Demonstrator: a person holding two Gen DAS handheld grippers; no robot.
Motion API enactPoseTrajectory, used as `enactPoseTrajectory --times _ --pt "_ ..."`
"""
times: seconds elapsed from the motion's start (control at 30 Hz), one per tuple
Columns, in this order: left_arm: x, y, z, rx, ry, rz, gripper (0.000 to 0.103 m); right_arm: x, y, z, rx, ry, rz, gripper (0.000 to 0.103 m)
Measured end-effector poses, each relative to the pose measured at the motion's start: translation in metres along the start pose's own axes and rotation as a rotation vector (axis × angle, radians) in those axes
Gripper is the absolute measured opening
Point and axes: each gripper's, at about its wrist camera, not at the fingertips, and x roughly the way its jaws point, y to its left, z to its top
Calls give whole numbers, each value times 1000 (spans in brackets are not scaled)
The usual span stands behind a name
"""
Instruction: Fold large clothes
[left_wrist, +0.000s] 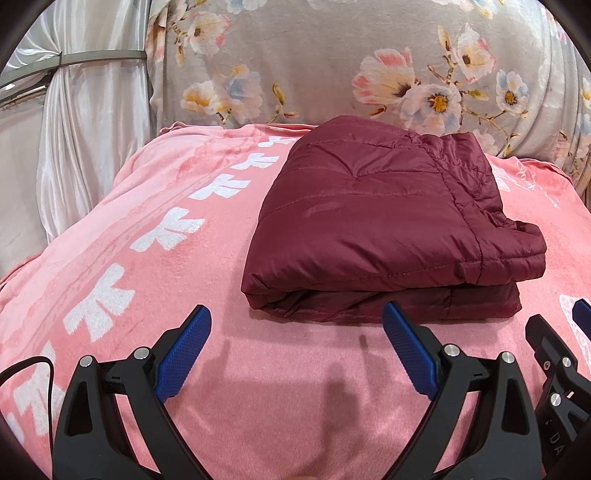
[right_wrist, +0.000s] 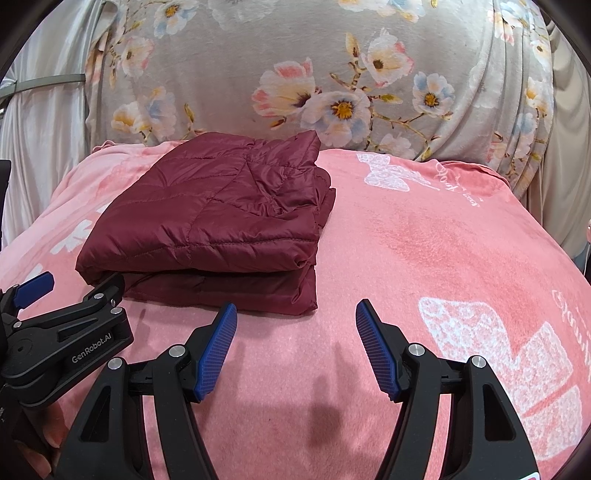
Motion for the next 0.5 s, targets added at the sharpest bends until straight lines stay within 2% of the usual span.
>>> enactPoseTrajectory --times 0.5 --pt "-1 -2 0 -1 -4 5 91 0 -2 0 -1 -1 3 65"
